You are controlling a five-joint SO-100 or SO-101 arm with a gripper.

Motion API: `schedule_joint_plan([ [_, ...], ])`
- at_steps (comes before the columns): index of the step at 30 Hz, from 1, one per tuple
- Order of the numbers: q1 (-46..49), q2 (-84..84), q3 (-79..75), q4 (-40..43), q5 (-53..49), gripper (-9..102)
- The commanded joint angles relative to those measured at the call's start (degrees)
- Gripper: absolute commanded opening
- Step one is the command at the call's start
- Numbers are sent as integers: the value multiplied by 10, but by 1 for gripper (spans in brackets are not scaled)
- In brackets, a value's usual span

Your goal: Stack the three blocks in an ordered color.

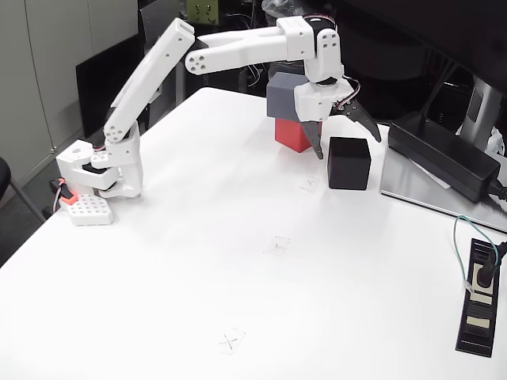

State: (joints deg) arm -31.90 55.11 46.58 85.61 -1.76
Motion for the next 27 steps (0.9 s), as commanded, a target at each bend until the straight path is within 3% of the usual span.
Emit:
schedule_joint_plan([
  [1, 3, 5, -10, -8, 4, 40],
  [14, 1, -40, -19, -7, 0, 14],
  [20, -1, -16, -52, 10, -4, 11],
  [27, -25, 42, -127, 52, -94, 10],
])
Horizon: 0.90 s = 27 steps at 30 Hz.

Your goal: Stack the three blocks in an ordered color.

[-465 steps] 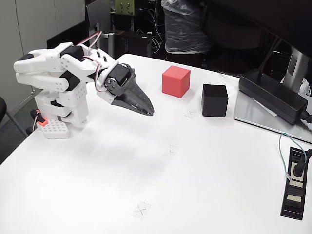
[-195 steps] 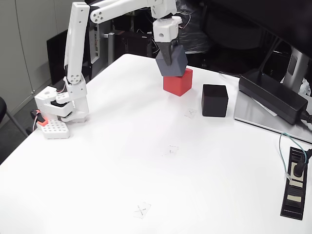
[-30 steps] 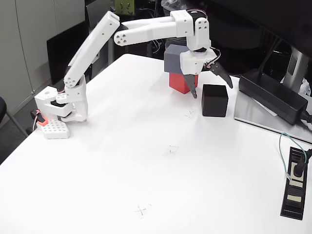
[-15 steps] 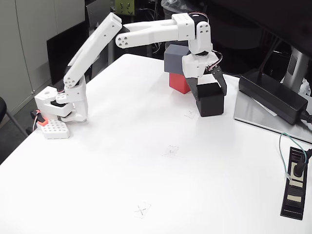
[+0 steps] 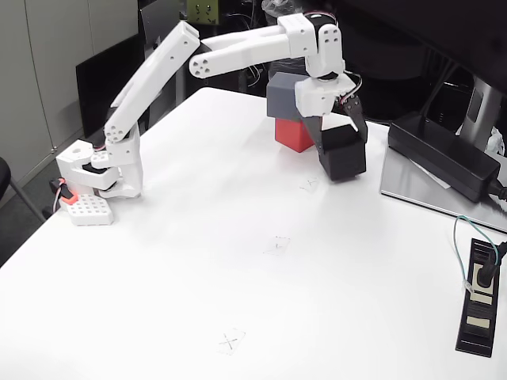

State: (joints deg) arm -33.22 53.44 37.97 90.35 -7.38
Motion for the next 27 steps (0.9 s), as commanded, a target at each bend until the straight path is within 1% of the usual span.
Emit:
schedule_joint_plan([
  [1, -11, 71, -42, 4, -52, 10],
  [18, -24, 262, -41, 4, -224, 10],
  [23, -68, 322, -36, 4, -246, 10],
  [27, -111, 392, 21, 4, -244, 10],
])
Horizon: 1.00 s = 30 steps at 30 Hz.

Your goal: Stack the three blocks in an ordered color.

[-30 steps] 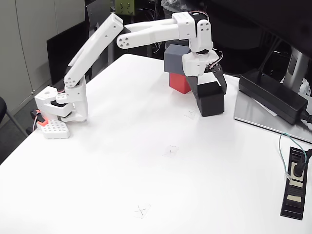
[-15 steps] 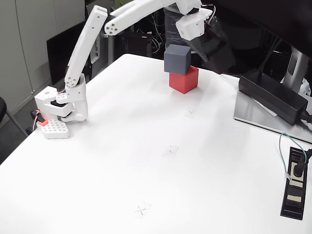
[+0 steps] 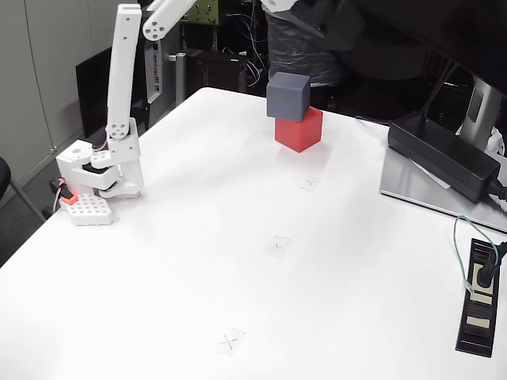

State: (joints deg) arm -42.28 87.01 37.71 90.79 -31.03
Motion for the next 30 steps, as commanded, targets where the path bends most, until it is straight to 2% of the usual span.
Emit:
schedule_joint_plan([
  [1, -28, 74, 47, 0, -8, 10],
  [10, -39, 166, 200, 0, -12, 11],
  [30, -46, 164, 316, 0, -17, 11],
])
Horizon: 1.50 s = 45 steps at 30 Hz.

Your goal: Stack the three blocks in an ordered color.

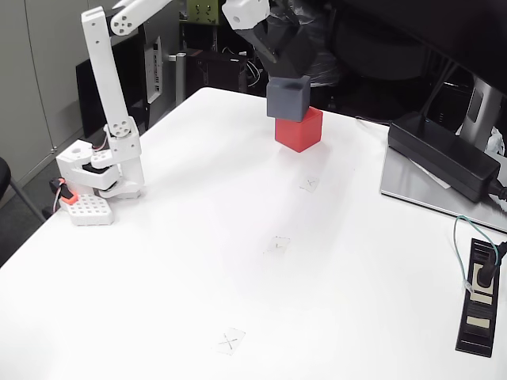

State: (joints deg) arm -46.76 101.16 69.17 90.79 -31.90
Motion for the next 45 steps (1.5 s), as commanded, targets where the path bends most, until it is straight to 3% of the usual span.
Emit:
schedule_joint_plan([
  [1, -1, 23, 2, 0, -8, 11],
  [15, -95, 22, 25, -1, -1, 10],
  [45, -36, 9, 23, -8, -8, 10],
])
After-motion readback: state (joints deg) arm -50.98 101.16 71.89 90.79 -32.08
